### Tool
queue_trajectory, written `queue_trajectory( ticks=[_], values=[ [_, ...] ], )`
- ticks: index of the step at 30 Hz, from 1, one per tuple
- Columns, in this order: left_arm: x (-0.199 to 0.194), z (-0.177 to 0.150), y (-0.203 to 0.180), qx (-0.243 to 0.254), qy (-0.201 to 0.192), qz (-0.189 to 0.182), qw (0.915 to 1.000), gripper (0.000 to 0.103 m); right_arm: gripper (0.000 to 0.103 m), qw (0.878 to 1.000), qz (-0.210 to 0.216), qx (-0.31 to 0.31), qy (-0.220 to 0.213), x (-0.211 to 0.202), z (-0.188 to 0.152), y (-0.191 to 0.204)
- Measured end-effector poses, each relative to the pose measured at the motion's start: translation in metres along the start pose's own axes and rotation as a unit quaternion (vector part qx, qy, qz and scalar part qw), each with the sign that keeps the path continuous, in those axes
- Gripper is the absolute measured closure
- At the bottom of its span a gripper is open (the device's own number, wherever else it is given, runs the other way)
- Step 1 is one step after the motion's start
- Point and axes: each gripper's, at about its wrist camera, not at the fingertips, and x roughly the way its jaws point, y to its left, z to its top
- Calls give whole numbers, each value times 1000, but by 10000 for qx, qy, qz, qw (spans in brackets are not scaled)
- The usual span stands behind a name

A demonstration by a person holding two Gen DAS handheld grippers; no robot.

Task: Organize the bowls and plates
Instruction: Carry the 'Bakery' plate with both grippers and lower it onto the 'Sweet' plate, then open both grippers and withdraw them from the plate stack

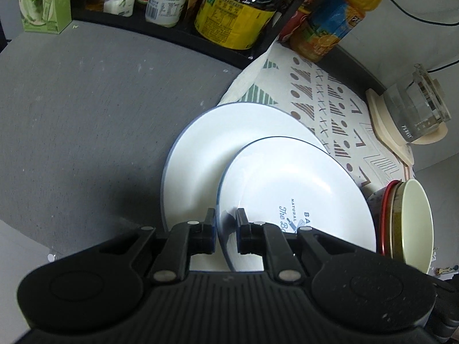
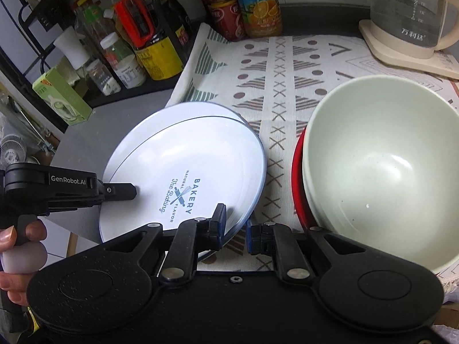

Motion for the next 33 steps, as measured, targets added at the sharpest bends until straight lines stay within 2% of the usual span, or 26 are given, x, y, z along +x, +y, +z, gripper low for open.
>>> queue_trajectory(
  ticks=[9,12,17,23,28,33],
  values=[
    [9,2,5,-30,20,91,10000,92,88,9999,-41,16,100,11,-1,2],
    [12,4,6,-72,34,93,9999,91,84,9999,-40,15,122,12,0,3],
    [11,8,6,17,-154,349,9993,92,82,9999,-17,52,129,11,-1,3],
    [13,12,10,48,-154,283,9995,92,82,10000,22,42,87,9,-2,3],
    [8,13,6,113,-167,420,9989,92,82,9999,29,99,67,7,-4,2],
    [-9,16,1,358,-386,614,9967,89,81,9998,111,133,-58,-2,-3,5]
  ],
)
